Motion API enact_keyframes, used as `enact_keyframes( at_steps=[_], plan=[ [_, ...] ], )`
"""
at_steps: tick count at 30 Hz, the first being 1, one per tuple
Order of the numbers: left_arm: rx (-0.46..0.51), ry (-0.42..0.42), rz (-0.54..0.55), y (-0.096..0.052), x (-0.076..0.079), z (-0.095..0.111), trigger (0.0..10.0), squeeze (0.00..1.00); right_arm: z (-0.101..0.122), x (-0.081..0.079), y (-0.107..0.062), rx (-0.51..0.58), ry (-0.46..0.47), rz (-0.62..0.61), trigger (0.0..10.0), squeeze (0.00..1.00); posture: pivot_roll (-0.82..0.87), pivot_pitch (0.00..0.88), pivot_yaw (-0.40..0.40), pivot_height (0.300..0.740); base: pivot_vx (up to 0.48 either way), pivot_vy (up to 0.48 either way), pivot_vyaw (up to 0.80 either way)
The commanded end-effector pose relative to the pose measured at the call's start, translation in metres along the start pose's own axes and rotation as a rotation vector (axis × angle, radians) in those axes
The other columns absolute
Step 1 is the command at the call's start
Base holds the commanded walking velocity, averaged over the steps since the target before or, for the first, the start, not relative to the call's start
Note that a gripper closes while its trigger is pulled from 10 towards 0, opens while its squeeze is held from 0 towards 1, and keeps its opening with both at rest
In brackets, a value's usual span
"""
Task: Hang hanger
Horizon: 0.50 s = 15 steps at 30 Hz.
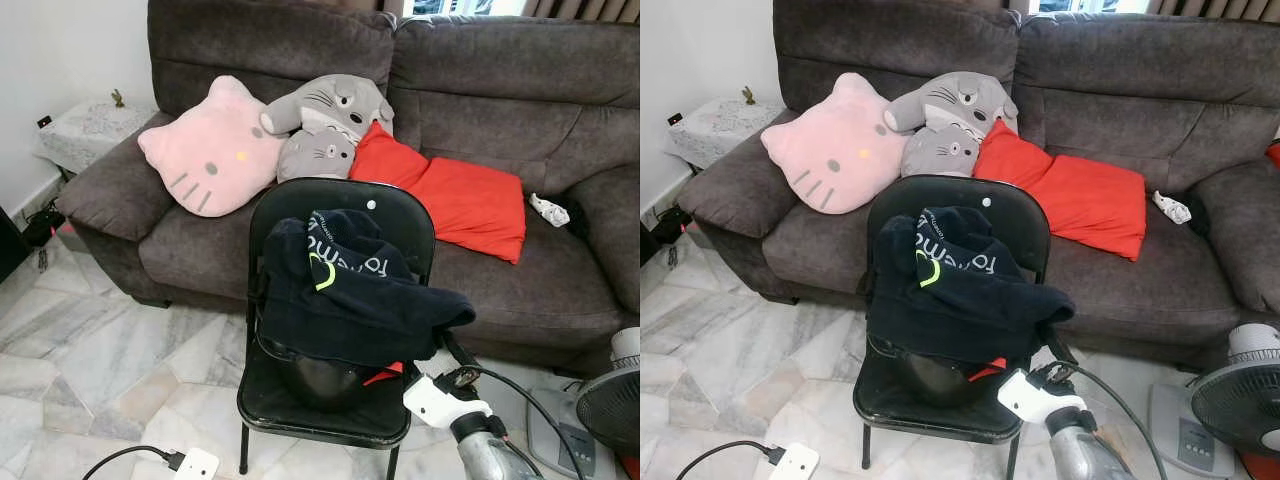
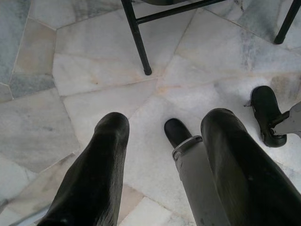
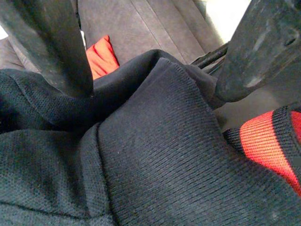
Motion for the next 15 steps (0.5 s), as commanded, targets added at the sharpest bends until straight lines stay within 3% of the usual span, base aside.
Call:
enact_keyframes(
  at_steps=[1,15],
  plan=[
    [-0.024,0.002,0.002,-0.002,0.000,-0.008,10.0,0.00,0.003,0.007,0.005,0.014,-0.003,-0.021,10.0,0.00,-0.13,0.090,0.004,0.740,0.000,0.000,0.00],
    [-0.025,0.004,0.004,-0.002,-0.001,-0.008,10.0,0.00,0.003,0.020,0.017,0.016,-0.039,-0.018,10.0,0.00,-0.12,0.095,0.008,0.740,0.000,0.000,0.00]
  ],
)
Point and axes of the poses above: a point about 5 cm out from each wrist's last joint towards the gripper, its own y axis pointing out of the wrist towards the gripper, its own z axis along the axis of the wrist's last joint, x = y × z, the point moved 5 cm from there along y, pointing out of the wrist towards the gripper, and after that the axes turned 4 degrees about -y, right-handed, at the moved point
